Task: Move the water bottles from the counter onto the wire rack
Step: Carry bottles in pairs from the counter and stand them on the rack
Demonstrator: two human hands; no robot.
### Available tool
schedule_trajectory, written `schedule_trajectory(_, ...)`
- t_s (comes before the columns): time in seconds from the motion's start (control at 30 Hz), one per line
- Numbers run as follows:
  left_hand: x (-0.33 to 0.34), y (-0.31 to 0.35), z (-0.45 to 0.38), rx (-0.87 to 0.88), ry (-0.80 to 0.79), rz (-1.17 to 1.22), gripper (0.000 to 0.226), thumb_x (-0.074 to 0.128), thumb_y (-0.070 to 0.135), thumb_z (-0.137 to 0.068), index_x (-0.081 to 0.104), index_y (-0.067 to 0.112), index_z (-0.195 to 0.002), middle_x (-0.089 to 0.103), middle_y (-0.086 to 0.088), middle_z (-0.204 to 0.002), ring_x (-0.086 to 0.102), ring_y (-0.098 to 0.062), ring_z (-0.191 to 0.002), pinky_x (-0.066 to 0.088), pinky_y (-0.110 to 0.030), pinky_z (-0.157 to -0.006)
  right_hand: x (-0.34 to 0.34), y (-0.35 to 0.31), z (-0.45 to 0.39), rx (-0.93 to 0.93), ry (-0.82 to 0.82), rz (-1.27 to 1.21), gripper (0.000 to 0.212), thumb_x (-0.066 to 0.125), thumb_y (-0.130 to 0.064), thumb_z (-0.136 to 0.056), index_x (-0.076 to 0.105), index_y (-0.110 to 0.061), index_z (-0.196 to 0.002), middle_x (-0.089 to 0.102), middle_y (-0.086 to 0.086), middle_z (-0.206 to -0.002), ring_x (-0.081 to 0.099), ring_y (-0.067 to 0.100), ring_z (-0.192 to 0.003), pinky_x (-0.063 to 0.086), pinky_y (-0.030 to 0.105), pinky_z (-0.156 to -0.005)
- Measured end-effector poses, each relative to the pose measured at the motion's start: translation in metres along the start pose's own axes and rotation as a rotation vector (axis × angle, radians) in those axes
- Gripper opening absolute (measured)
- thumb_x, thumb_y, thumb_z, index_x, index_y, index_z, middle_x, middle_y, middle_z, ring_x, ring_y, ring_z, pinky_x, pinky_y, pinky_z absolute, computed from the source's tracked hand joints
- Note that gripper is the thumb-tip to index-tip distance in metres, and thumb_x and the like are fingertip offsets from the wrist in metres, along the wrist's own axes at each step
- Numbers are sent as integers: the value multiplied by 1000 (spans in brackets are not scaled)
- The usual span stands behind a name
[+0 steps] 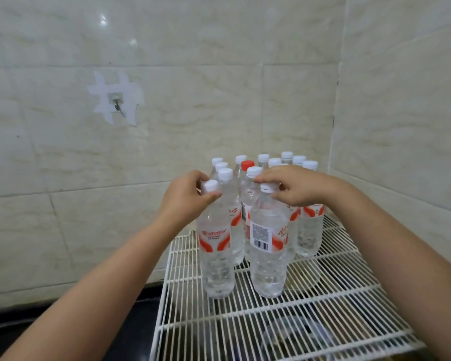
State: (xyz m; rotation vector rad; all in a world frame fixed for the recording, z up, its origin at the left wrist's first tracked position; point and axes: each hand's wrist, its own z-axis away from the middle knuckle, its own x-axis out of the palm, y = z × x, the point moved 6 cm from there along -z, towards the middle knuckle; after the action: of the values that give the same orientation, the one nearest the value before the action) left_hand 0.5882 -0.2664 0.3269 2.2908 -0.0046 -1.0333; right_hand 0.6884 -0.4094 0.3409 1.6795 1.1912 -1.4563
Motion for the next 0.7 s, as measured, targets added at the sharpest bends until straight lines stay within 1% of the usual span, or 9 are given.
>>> schedule_trajectory(0.07, -3, -1, 3, -53, 92, -27, 31, 69, 34, -79, 55, 11, -95, 53, 0, -83, 50, -19, -78, 41, -32, -68, -1, 1, -1, -2, -42, 38, 43, 50, -12, -91, 45, -19, -133, 55, 3, -128, 49, 21, -117, 40, 35, -98)
schedule_trajectory(0.1, -5, -1, 5, -75, 131, -41, 31, 68, 36, -79, 51, 12, -88, 50, 1, -78, 49, -20, -77, 38, -31, -65, -2, 2, -1, 3, -47, 58, 35, 50, -17, -91, 51, -17, -126, 59, 2, -113, 52, 20, -106, 42, 33, -87)
schedule_trajectory(0.17, -7, 3, 10, -93, 189, -85, 33, 66, 37, -80, 44, 12, -82, 43, 2, -70, 46, -21, -74, 34, -31, -62, -4, 1, -2, 43, 14, 112, 21, 51, -31, -90, 56, -14, -100, 51, -3, -82, 49, 19, -85, 35, 28, -61)
schedule_trajectory(0.23, -6, 8, 13, -60, 230, -141, 34, 63, 37, -81, 40, 11, -80, 41, 1, -72, 42, -21, -75, 31, -31, -61, -6, -1, -2, 99, 104, 243, 33, 48, -43, -90, 56, -11, -93, 47, -1, -80, 47, 19, -78, 27, 25, -50)
schedule_trajectory(0.33, 1, 10, 14, -16, 216, -106, 34, 61, 36, -83, 37, 12, -82, 40, 2, -76, 41, -19, -77, 32, -31, -63, -4, 0, -3, 146, 156, 260, 39, 46, -45, -90, 56, -8, -82, 51, 6, -84, 48, 20, -74, 28, 24, -47)
schedule_trajectory(0.43, 6, 8, 11, -12, 67, 60, 24, 61, 29, -85, 44, 13, -93, 51, 0, -89, 49, -19, -84, 44, -36, -73, -1, 5, -1, 135, 126, 201, 39, 46, -41, -91, 39, -18, -60, 50, 4, -78, 49, 21, -74, 32, 29, -52)
schedule_trajectory(0.5, 3, 8, 8, 25, -64, 129, 25, 61, 19, -86, 53, 12, -108, 56, -1, -97, 52, -16, -90, 46, -34, -80, -1, 4, 0, 77, 105, 178, 31, 48, -36, -91, 47, -17, -67, 52, 4, -80, 47, 19, -77, 35, 30, -60)
schedule_trajectory(0.6, 0, 10, 5, 106, -266, 105, 41, 60, 8, -86, 52, 10, -126, 61, -6, -117, 52, -10, -97, 42, -22, -84, -2, 2, 0, -4, 46, 67, 26, 49, -27, -92, 59, -11, -110, 62, 10, -110, 49, 17, -89, 37, 28, -76)
schedule_trajectory(0.7, 0, 16, 4, 134, -178, -56, 42, 66, 20, -84, 56, 11, -124, 62, -8, -116, 56, -16, -93, 39, -22, -78, -4, 2, 2, -52, 20, -22, 32, 49, -17, -93, 54, -12, -124, 56, 5, -129, 49, 17, -115, 31, 20, -89)
